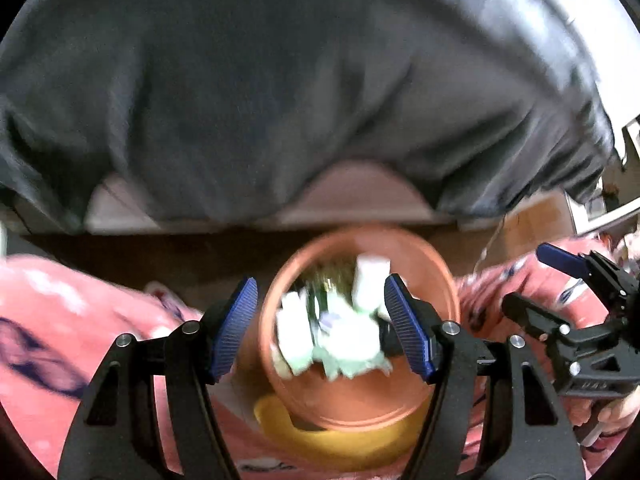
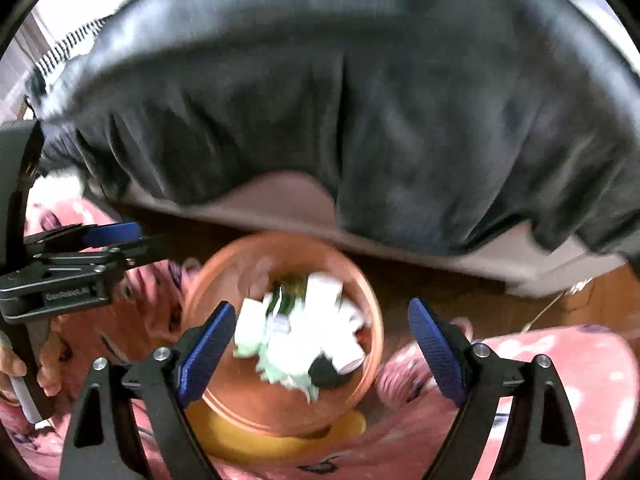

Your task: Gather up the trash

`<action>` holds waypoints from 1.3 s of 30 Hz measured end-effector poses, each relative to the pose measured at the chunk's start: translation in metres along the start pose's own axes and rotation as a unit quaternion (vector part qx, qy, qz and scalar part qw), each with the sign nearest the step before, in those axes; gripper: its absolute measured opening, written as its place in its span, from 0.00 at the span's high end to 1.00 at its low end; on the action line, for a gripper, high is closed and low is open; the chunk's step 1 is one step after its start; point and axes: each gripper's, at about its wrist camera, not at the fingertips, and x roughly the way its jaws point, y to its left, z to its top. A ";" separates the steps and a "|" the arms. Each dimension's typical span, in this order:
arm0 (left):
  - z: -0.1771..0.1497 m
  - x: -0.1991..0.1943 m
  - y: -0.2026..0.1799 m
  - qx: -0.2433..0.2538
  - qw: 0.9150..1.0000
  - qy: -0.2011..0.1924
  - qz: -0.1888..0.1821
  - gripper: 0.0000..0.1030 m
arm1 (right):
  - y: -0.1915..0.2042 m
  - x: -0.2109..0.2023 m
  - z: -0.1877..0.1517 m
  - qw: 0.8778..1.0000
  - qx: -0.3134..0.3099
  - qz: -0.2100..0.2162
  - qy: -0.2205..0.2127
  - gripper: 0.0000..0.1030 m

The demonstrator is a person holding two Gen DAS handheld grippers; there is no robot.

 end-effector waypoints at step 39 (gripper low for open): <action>0.072 -0.189 -0.044 0.003 0.936 -0.337 0.101 0.14 | 0.016 -0.170 0.098 0.938 0.027 -0.079 -0.337 0.05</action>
